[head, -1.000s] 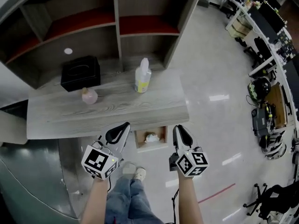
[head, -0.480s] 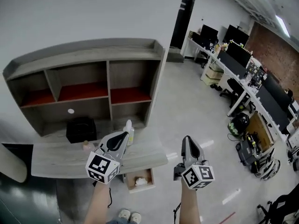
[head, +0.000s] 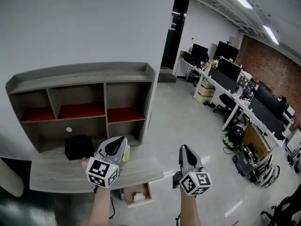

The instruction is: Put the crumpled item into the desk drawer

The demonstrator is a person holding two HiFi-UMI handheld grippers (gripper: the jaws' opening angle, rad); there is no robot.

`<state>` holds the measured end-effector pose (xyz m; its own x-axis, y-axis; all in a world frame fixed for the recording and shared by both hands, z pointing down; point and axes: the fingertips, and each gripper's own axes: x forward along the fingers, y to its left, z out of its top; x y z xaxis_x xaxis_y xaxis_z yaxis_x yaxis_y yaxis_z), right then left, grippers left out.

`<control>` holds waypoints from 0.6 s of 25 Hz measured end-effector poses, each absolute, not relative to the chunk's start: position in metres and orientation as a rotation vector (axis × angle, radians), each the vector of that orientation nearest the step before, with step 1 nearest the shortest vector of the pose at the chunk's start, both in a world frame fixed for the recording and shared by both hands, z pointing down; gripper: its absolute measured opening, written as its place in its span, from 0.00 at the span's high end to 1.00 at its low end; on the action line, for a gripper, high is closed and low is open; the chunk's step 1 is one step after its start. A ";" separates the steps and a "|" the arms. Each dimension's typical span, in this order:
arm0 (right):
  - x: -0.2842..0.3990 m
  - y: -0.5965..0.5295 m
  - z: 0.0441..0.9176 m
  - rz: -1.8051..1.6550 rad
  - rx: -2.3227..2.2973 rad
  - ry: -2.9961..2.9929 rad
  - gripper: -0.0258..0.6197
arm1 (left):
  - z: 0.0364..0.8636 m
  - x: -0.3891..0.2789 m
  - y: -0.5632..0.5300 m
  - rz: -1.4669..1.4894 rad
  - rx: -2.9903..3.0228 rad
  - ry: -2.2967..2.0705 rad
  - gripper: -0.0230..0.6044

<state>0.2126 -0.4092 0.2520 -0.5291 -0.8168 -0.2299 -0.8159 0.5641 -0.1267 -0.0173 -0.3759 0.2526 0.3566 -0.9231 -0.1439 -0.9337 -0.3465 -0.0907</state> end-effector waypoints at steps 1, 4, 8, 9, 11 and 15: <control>0.212 -0.408 0.253 -0.002 -1.358 2.543 0.94 | 0.253 -0.016 -0.376 0.099 -2.457 1.693 0.96; 0.211 -0.408 0.258 0.003 -1.370 2.564 0.94 | 0.256 -0.013 -0.377 0.088 -2.469 1.688 0.96; 0.211 -0.407 0.266 -0.019 -1.368 2.571 0.94 | 0.265 -0.012 -0.375 0.080 -2.481 1.692 0.96; 0.211 -0.406 0.267 -0.022 -1.368 2.574 0.94 | 0.266 -0.012 -0.375 0.080 -2.482 1.694 0.96; 0.210 -0.406 0.269 -0.027 -1.367 2.579 0.94 | 0.267 -0.014 -0.374 0.081 -2.482 1.697 0.96; 0.209 -0.401 0.269 -0.029 -1.363 2.590 0.94 | 0.267 -0.013 -0.370 0.080 -2.485 1.697 0.96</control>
